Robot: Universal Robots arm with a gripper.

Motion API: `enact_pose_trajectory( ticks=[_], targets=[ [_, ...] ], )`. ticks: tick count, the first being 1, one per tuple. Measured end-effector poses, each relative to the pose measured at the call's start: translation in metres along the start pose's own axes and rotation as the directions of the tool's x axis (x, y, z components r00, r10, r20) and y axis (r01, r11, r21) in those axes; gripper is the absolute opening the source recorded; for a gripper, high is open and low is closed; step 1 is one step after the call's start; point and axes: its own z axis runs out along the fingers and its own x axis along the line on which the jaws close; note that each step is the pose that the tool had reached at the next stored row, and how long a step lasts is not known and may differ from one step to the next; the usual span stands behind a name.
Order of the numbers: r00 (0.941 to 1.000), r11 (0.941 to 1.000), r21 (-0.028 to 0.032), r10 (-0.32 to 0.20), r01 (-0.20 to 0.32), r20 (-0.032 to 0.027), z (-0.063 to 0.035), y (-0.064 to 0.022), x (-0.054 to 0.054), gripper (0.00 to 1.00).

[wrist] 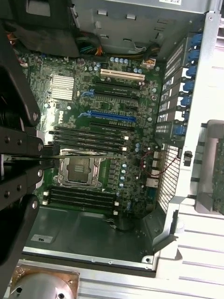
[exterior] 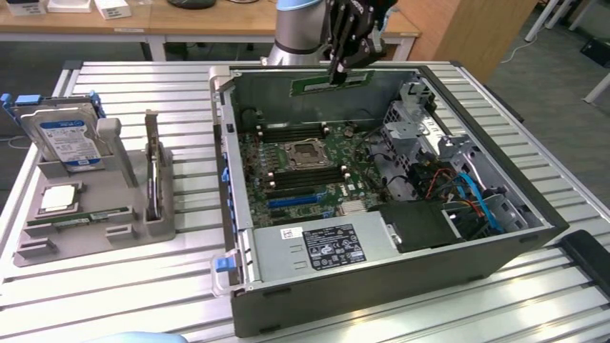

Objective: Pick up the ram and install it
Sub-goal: 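Insert the ram into the slot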

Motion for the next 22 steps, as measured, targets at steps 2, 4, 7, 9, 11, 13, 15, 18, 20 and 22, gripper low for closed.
enact_pose_trajectory(
  ticks=[2, 4, 7, 9, 11, 13, 15, 18, 20, 22],
  targets=[
    [1.0000, 1.0000, -0.0006, 0.000, 0.000, -0.0012, 0.0027, -0.0002, 0.000, 0.13],
    [1.0000, 1.0000, -0.0010, 0.000, 0.000, -0.0016, 0.0053, -0.0003, 0.000, 0.13],
    [1.0000, 1.0000, -0.0018, 0.000, 0.000, -0.0028, 0.0084, -0.0005, 0.001, 0.13],
    [1.0000, 1.0000, -0.0023, 0.001, -0.001, -0.0030, 0.0094, -0.0006, 0.001, 0.13],
    [1.0000, 1.0000, -0.0023, 0.001, -0.001, -0.0029, 0.0094, -0.0006, 0.001, 0.13],
    [1.0000, 1.0000, -0.0024, 0.001, -0.001, -0.0029, 0.0097, -0.0006, 0.001, 0.13],
    [1.0000, 1.0000, -0.0024, 0.000, 0.000, -0.0028, 0.0123, -0.0008, 0.001, 0.13],
    [1.0000, 1.0000, -0.0039, 0.001, -0.001, -0.0028, 0.0176, -0.0011, 0.001, 0.13],
    [1.0000, 0.9999, -0.0099, 0.003, -0.003, -0.0018, 0.0201, -0.0013, 0.001, 0.13],
    [1.0000, 0.9997, -0.0226, 0.007, -0.007, -0.0002, 0.0210, -0.0017, 0.002, 0.13]
  ],
)
